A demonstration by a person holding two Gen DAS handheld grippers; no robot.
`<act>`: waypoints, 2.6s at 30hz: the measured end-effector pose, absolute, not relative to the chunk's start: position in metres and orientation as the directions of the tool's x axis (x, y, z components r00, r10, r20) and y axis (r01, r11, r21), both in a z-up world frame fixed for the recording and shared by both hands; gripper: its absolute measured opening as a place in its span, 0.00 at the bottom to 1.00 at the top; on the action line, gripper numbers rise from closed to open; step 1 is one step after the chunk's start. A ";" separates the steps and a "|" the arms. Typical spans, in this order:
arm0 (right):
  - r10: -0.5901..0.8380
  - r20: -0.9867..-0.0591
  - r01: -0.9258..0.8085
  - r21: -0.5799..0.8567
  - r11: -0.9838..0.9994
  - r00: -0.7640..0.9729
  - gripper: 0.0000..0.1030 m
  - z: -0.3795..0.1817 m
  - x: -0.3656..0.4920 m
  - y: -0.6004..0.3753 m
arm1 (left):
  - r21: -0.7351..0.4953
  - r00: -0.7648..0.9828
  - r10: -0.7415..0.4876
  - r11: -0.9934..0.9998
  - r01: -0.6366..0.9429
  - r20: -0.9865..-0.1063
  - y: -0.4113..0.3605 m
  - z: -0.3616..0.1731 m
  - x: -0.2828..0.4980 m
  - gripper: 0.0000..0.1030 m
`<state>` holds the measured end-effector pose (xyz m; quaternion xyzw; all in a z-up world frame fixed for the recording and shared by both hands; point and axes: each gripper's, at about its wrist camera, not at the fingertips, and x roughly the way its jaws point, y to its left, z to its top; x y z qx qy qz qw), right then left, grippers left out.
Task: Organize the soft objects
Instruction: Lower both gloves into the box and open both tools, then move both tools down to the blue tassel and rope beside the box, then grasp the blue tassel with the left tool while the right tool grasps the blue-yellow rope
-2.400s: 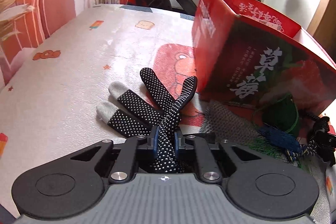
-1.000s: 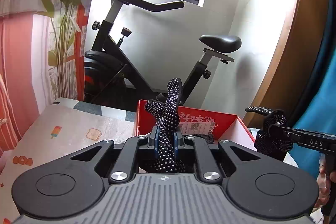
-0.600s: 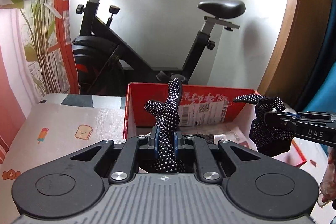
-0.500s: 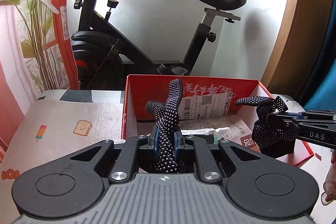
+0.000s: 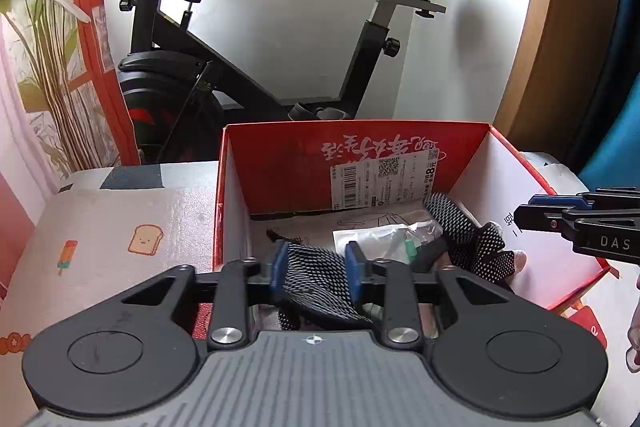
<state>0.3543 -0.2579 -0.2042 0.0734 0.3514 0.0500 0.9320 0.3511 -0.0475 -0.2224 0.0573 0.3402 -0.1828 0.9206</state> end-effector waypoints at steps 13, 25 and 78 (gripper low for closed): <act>0.172 -0.621 -0.047 0.213 0.976 0.765 0.91 -0.185 0.330 -0.260 | -0.059 0.725 -0.339 0.922 0.382 -0.600 -0.023 -0.193 0.327 1.00; 0.153 -0.551 -0.029 0.228 0.973 0.821 1.00 -0.164 0.289 -0.259 | -0.076 0.758 -0.288 0.950 0.302 -0.585 0.015 -0.190 0.286 1.00; 0.239 -0.776 -0.212 0.139 0.967 0.583 0.51 -0.290 0.220 -0.212 | -0.310 0.529 -0.450 0.890 0.334 -0.720 -0.040 -0.315 0.244 0.49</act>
